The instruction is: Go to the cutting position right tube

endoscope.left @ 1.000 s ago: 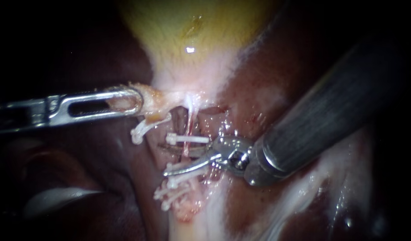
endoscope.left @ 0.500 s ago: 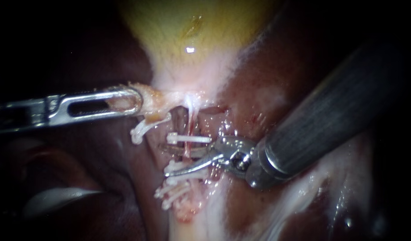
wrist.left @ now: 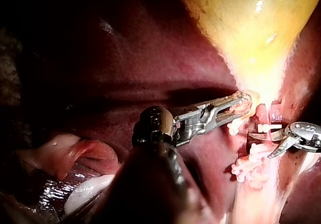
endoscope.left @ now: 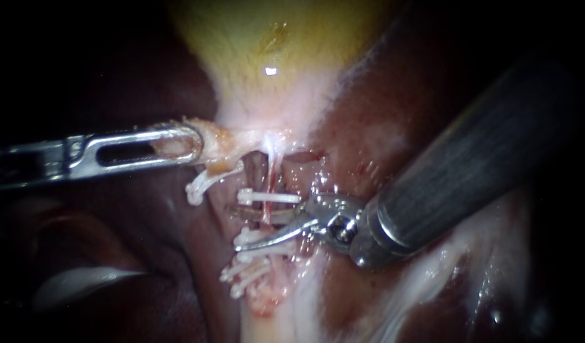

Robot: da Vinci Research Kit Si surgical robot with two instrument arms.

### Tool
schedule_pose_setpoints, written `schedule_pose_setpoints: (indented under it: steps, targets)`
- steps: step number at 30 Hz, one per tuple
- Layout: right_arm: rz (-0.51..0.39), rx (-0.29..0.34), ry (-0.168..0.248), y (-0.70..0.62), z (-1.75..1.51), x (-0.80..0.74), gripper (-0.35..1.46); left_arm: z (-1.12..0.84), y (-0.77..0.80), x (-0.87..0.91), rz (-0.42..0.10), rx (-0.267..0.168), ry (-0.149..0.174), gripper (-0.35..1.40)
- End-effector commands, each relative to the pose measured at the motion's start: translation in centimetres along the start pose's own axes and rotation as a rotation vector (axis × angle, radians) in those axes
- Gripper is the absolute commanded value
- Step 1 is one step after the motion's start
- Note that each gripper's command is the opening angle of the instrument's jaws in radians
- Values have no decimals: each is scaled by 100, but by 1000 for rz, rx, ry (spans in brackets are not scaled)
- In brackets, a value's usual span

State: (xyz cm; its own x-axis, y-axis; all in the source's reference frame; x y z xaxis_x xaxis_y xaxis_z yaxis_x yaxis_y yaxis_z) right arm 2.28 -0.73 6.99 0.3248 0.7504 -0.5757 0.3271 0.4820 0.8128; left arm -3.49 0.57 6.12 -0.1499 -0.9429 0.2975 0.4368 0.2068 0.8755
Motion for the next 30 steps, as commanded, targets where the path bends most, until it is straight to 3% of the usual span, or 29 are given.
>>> schedule_pose_setpoints:
  steps: [1,15,30]
  targets:
    - [0,0,3,0,1,1,140,0,0,0,0,0,0,-35]
    - [-6,21,59,4,12,5,141,0,0,0,0,0,0,-35]
    - [-6,22,59,4,13,5,143,0,0,0,0,0,0,-35]
